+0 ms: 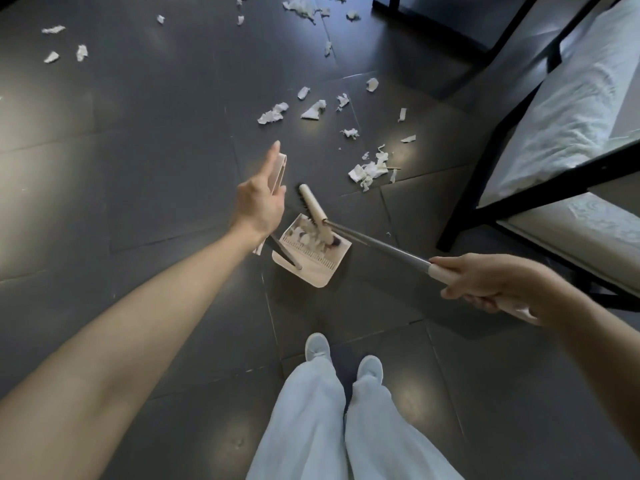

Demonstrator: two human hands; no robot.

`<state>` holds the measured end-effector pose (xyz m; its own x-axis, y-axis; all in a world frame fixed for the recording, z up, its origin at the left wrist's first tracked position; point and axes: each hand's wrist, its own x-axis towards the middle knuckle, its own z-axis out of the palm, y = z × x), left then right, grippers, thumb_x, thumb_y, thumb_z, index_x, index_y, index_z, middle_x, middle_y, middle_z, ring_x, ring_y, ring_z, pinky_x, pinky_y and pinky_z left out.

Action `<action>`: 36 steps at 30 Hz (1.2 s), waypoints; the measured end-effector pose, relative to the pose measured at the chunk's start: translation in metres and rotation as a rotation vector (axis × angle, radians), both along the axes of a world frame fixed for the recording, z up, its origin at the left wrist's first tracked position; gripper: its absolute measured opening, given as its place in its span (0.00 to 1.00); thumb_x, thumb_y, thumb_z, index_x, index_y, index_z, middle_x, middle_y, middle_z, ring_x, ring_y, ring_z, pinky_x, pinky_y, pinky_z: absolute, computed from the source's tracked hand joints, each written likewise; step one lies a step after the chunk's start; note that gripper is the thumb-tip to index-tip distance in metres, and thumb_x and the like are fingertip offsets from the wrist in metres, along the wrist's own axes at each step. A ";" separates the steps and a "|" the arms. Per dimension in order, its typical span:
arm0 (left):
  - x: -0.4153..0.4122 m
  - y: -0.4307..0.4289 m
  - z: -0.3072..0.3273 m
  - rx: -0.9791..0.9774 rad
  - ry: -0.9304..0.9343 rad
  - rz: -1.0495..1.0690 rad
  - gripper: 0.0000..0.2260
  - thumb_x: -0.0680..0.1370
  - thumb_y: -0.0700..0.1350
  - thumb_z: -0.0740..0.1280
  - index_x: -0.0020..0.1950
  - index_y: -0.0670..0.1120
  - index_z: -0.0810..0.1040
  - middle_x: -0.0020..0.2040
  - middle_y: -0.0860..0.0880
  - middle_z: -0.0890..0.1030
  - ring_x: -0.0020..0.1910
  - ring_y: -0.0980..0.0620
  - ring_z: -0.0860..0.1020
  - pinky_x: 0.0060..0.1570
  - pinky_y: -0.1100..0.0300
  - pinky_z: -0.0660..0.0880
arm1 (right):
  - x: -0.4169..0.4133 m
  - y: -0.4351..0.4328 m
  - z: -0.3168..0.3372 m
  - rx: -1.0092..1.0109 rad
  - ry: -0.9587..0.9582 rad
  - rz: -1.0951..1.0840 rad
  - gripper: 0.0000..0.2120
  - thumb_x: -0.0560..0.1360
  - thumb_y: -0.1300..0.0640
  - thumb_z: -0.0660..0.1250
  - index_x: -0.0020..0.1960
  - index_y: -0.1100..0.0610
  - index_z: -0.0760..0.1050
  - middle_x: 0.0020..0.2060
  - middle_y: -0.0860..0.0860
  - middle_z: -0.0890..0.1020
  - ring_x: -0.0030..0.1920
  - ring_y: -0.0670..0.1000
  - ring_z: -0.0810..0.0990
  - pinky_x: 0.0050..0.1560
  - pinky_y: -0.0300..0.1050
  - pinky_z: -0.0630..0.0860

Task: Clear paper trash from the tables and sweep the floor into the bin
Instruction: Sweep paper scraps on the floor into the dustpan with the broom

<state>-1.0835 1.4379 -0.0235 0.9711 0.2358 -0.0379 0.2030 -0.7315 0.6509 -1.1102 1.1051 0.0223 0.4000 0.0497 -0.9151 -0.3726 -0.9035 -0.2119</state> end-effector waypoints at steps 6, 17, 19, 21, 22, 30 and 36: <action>0.034 -0.004 0.002 -0.003 0.010 -0.020 0.31 0.78 0.40 0.66 0.77 0.55 0.58 0.64 0.46 0.78 0.58 0.40 0.78 0.59 0.57 0.70 | 0.024 -0.028 0.035 0.052 0.009 -0.068 0.29 0.77 0.62 0.66 0.71 0.38 0.64 0.19 0.48 0.67 0.17 0.46 0.64 0.19 0.35 0.62; 0.150 -0.036 -0.001 -0.079 0.000 0.008 0.30 0.77 0.38 0.66 0.76 0.57 0.60 0.65 0.51 0.77 0.61 0.46 0.77 0.56 0.72 0.64 | 0.178 -0.057 0.019 -0.058 -0.283 -0.130 0.26 0.76 0.63 0.65 0.72 0.50 0.65 0.27 0.54 0.72 0.20 0.49 0.69 0.20 0.38 0.66; 0.175 -0.041 0.001 -0.092 0.027 -0.009 0.31 0.77 0.38 0.66 0.75 0.60 0.60 0.65 0.55 0.76 0.63 0.51 0.76 0.58 0.73 0.63 | 0.212 -0.064 0.013 -0.122 -0.333 -0.125 0.19 0.76 0.63 0.63 0.67 0.53 0.68 0.32 0.55 0.74 0.25 0.51 0.72 0.21 0.38 0.66; 0.198 -0.045 0.002 -0.109 0.033 -0.017 0.32 0.77 0.37 0.66 0.74 0.63 0.61 0.62 0.61 0.74 0.59 0.67 0.73 0.56 0.81 0.60 | 0.249 -0.074 0.006 -0.189 -0.352 -0.091 0.15 0.76 0.65 0.61 0.63 0.57 0.69 0.34 0.57 0.75 0.28 0.53 0.73 0.20 0.36 0.66; 0.208 -0.046 0.002 -0.122 0.044 -0.021 0.33 0.77 0.36 0.66 0.74 0.64 0.61 0.61 0.63 0.73 0.57 0.75 0.69 0.54 0.85 0.58 | 0.267 -0.078 0.003 -0.219 -0.352 -0.072 0.15 0.76 0.66 0.60 0.62 0.58 0.68 0.34 0.57 0.75 0.29 0.54 0.74 0.20 0.36 0.66; 0.256 -0.055 -0.005 -0.158 0.094 0.010 0.33 0.76 0.34 0.66 0.73 0.63 0.63 0.58 0.70 0.69 0.56 0.82 0.65 0.54 0.85 0.58 | 0.374 -0.102 -0.038 -0.178 -0.256 -0.099 0.17 0.77 0.67 0.60 0.66 0.61 0.69 0.33 0.57 0.71 0.29 0.53 0.69 0.26 0.41 0.67; 0.276 -0.066 -0.004 -0.075 0.054 0.042 0.31 0.76 0.36 0.67 0.74 0.58 0.64 0.60 0.63 0.72 0.61 0.73 0.64 0.50 0.87 0.57 | 0.373 -0.086 -0.055 -0.256 -0.130 0.128 0.41 0.70 0.72 0.62 0.79 0.54 0.52 0.46 0.57 0.77 0.44 0.57 0.76 0.46 0.50 0.79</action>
<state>-0.8076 1.3719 -0.0278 0.9565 0.2706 -0.1090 0.2686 -0.6713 0.6908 -0.7369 1.0188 -0.0325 0.5201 -0.1179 -0.8459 -0.2368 -0.9715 -0.0102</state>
